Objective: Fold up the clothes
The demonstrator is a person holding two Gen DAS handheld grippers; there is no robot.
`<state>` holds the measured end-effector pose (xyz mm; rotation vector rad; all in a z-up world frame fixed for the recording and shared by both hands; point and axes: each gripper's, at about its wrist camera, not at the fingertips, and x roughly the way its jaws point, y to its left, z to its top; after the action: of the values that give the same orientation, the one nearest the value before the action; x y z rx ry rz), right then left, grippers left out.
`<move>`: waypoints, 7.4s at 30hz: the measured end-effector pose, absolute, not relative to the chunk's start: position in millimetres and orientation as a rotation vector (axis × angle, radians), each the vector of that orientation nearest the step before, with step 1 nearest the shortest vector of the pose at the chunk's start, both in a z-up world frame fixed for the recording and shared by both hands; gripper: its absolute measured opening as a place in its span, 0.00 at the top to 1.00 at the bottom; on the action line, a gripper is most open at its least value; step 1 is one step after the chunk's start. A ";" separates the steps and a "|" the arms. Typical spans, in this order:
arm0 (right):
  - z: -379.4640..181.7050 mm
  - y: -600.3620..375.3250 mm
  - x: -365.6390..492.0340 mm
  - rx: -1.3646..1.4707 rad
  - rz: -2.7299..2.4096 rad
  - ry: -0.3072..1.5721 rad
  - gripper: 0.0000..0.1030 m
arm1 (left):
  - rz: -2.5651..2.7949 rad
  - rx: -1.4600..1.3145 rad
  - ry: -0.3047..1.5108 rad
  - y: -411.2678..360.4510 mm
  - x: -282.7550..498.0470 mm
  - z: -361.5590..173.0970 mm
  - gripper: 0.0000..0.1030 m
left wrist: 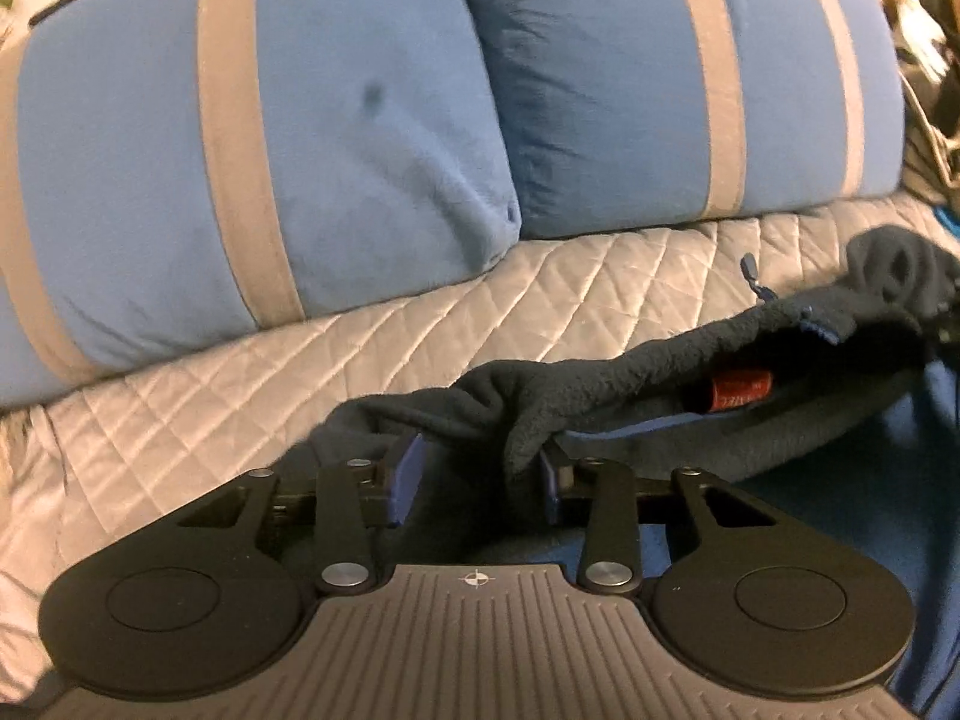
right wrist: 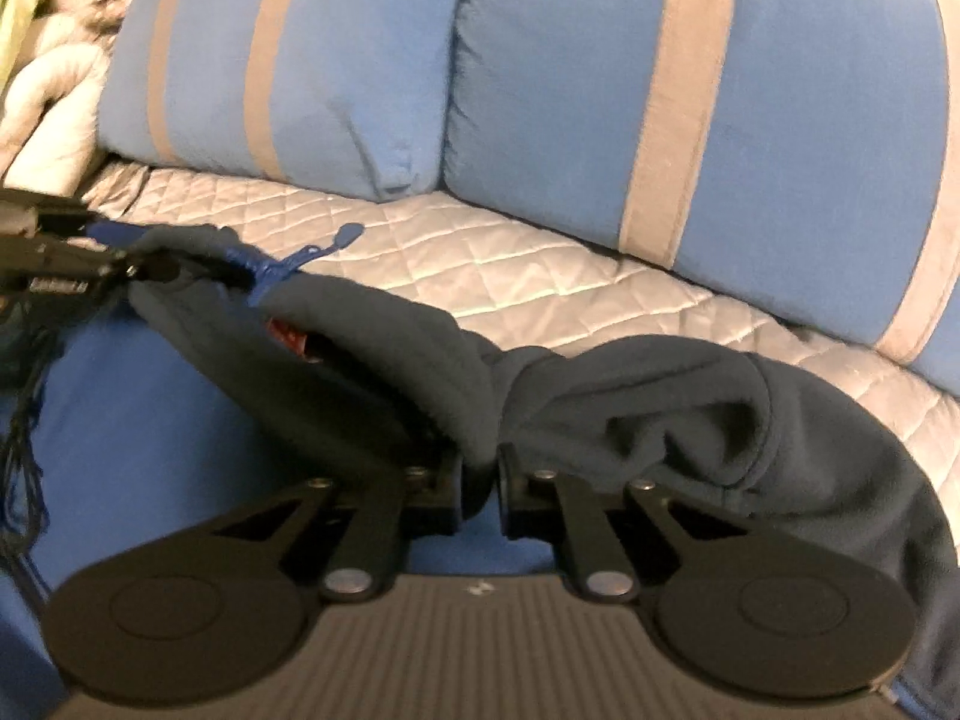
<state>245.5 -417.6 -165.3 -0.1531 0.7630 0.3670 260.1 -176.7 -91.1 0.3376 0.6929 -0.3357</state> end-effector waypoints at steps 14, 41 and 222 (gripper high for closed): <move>-171.8 -392.0 194.2 -0.608 0.617 0.466 0.15 | -0.328 0.120 0.774 -153.7 277.7 -93.4 0.82; -169.3 -361.6 179.7 -0.913 0.673 0.246 0.80 | -0.397 0.074 0.728 -133.7 276.9 -90.2 0.51; 68.5 -463.4 125.7 -0.164 0.126 0.319 0.00 | -0.020 0.042 0.308 -36.6 129.2 127.9 0.14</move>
<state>125.7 -463.4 68.5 -0.1636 0.3193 0.1261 129.2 -36.6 127.9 0.0420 0.3083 -0.0196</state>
